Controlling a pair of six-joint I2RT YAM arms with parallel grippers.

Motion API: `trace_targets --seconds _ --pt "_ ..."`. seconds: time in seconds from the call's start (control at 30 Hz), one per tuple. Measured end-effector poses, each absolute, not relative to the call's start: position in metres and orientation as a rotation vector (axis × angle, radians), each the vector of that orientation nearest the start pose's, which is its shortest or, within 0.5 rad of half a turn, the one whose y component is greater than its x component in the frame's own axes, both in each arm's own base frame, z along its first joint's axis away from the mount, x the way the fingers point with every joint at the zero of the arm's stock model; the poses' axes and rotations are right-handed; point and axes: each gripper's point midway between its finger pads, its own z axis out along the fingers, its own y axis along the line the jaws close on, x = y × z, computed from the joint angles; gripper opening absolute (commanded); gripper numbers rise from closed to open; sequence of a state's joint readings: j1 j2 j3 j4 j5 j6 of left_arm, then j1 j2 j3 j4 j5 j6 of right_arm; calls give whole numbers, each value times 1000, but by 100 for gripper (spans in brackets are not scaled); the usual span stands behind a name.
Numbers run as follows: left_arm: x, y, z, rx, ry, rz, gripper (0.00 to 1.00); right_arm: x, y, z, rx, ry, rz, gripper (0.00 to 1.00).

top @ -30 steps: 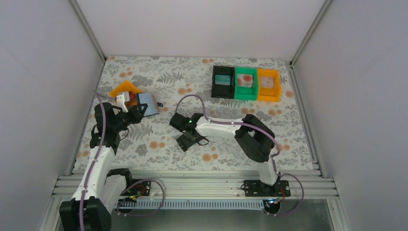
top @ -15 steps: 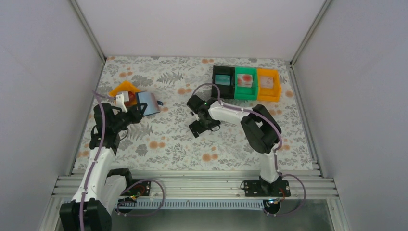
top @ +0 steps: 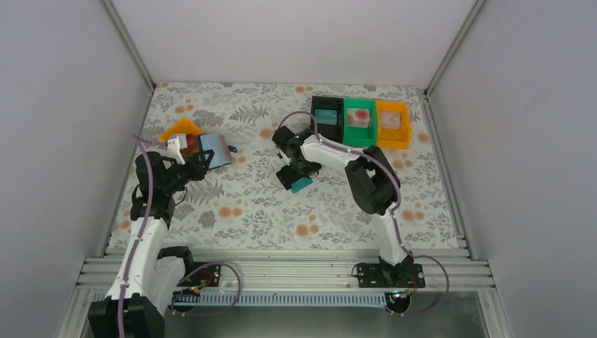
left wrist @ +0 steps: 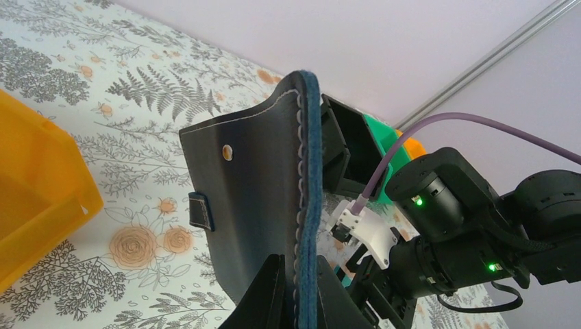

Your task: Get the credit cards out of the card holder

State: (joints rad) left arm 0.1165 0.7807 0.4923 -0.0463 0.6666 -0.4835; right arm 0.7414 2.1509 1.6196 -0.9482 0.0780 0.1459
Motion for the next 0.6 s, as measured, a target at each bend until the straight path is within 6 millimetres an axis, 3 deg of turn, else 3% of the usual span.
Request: trace_targets --seconds 0.33,0.6 --pt "292 -73 219 -112 1923 -882 2 326 272 12 -916 2915 43 98" --pt "292 -72 219 -115 1922 -880 2 334 244 11 -827 2926 39 94"
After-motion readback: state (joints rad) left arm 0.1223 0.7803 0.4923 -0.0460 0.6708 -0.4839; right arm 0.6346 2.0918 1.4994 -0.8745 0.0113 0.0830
